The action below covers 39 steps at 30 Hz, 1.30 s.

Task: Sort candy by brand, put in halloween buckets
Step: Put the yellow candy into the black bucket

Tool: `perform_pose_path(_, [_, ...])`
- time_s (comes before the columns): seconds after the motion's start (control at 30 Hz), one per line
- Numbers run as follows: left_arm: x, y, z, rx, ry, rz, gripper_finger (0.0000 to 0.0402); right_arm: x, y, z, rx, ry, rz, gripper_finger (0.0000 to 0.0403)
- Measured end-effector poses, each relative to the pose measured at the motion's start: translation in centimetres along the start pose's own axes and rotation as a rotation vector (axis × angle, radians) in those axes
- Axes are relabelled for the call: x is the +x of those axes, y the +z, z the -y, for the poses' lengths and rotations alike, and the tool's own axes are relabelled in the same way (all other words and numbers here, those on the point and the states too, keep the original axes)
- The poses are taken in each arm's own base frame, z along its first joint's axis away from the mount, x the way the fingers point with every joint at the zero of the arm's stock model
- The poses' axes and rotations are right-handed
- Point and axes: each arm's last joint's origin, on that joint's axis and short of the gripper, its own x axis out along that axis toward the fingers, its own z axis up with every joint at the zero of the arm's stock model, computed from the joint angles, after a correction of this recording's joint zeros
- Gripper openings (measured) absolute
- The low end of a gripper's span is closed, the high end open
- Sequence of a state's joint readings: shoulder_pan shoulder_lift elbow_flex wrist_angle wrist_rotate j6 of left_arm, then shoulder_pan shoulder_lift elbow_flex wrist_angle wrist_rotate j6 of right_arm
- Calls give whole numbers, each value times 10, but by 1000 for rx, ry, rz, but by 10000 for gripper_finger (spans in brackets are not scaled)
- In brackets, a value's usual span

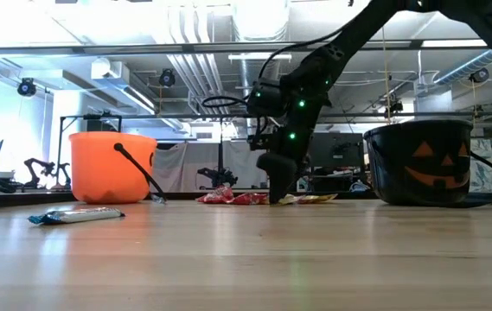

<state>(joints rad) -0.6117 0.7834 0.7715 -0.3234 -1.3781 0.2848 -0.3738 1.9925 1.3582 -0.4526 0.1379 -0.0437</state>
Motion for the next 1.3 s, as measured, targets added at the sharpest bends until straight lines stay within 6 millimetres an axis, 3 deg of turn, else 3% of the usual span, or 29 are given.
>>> perform_pose_path(0.17, [0,-3,1,25,-2,-7,2,0,0,0,8,8,-2,151])
perform_pose_path(0.43, [0,-4,1,17,-3,-10,2,-8,1,1,7,15,8,23])
perform_pose_path(0.77, [0,-4,1,10,-3,-10,2,-41,7,-11,-8,26,72,12])
perform_pose_path(1.0, [0,-7,3,19,-6,-16,2,-70,10,-38,-104,55,143,12])
perform_pose_path(1.3, [0,-7,3,17,-7,-17,2,-82,-18,-108,-288,89,134,9])
